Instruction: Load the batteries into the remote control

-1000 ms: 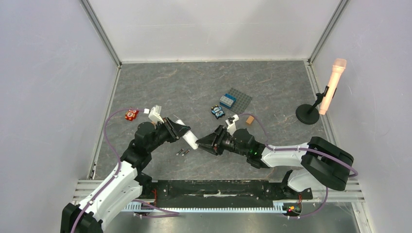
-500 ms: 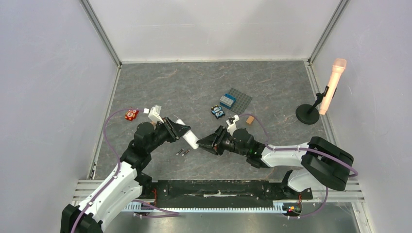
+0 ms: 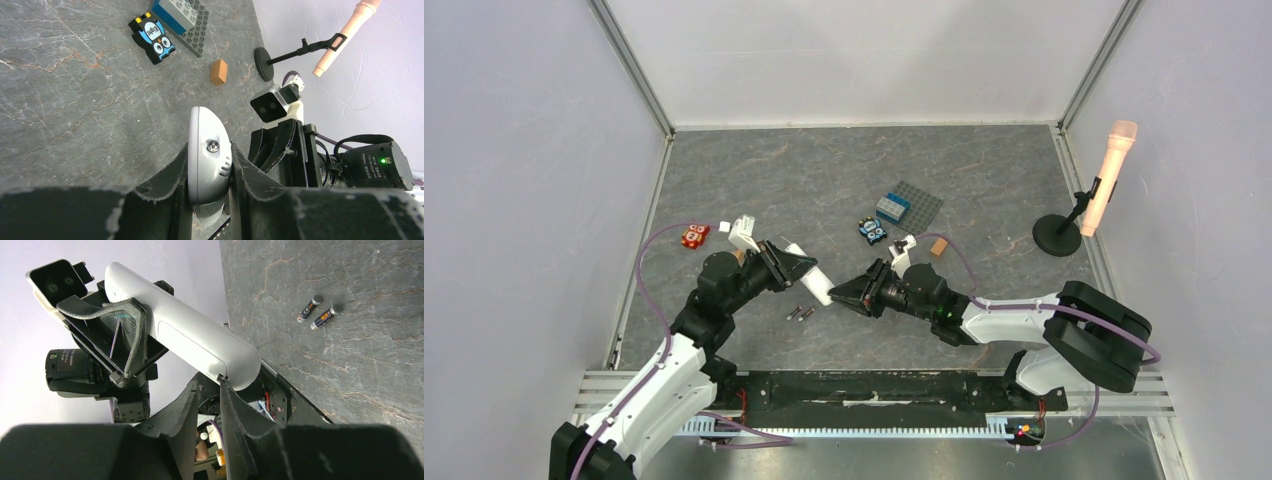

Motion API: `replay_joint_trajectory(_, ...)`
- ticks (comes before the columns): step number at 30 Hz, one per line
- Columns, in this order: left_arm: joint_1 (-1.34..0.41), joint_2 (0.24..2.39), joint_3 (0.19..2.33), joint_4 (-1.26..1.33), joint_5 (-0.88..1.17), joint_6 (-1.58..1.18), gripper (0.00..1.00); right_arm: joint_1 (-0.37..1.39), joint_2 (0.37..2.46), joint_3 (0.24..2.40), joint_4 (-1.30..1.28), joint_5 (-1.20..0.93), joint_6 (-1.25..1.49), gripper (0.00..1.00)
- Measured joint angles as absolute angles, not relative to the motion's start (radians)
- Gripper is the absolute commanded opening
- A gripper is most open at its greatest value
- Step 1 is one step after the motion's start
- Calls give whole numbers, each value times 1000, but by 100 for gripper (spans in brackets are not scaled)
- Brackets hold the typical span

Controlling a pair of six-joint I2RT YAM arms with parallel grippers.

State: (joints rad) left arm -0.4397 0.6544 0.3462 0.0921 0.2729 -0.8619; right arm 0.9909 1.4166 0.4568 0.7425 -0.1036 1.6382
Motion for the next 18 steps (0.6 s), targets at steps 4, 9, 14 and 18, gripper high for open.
replay_joint_trajectory(4,-438,653,337,114,282,-862,2,986,1417,457,746,-105,1638,24)
replay_joint_trajectory(9,-434,654,325,140,293,-862,2,983,1420,457,748,-109,1636,24)
replay_joint_trajectory(14,-433,655,321,156,295,-862,2,979,1424,457,766,-115,1628,24)
replay_joint_trajectory(18,-432,657,321,170,294,-862,2,978,1426,457,782,-119,1612,24)
